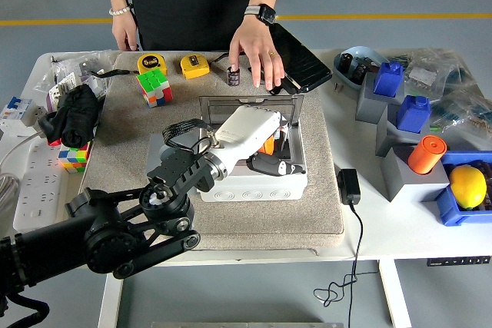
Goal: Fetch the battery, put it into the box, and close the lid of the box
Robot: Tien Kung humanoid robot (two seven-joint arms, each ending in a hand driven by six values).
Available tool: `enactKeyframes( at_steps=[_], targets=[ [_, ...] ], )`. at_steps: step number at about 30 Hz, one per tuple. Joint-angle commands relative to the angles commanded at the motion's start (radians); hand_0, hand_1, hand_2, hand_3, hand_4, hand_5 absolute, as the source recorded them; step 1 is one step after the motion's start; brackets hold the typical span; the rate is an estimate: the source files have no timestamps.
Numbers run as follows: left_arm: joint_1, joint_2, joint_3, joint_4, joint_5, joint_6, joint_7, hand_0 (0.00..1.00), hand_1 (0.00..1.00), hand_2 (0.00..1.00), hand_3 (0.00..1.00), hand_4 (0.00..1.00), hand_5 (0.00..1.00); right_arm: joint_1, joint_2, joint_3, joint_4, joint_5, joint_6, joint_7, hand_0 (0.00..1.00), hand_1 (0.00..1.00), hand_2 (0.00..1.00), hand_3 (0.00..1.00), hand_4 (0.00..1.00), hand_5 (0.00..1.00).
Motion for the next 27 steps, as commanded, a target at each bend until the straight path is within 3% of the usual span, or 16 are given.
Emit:
enactKeyframes(
  at_steps=[4, 5, 10, 11, 27],
  targets=[
    [-0.001, -0.002, 0.001, 0.008, 0.0, -0.006, -0.004, 0.04, 0.037, 0.12, 0.331, 0.998, 0.583, 0.0, 0.001, 0.005, 0.002, -0.004, 0.0, 0.001, 0.604, 0.628, 0.607, 0.545, 0.923, 0.466],
    [-0.001, -0.002, -0.001, 0.009, 0.002, -0.007, -0.006, 0.107, 0.131, 0.209, 0.392, 0.998, 0.597, 0.0, 0.001, 0.005, 0.002, -0.005, 0.0, 0.001, 0.604, 0.627, 0.607, 0.545, 0.923, 0.466],
    [-0.001, -0.001, -0.009, 0.012, 0.001, -0.014, -0.016, 0.107, 0.131, 0.209, 0.392, 0.998, 0.597, -0.001, 0.001, 0.005, 0.001, -0.006, 0.0, 0.001, 0.604, 0.627, 0.607, 0.545, 0.923, 0.466],
    [0.0, -0.001, -0.009, 0.013, -0.001, -0.014, -0.017, 0.172, 0.209, 0.258, 0.444, 0.998, 0.605, -0.001, 0.002, 0.005, 0.002, -0.006, 0.0, 0.001, 0.604, 0.627, 0.607, 0.545, 0.923, 0.464],
    [0.005, 0.003, -0.017, 0.014, 0.005, -0.027, -0.022, 0.17, 0.236, 0.263, 0.474, 0.998, 0.622, -0.001, 0.002, 0.012, 0.004, -0.013, 0.002, 0.003, 0.606, 0.627, 0.606, 0.545, 0.923, 0.463]
  ],
)
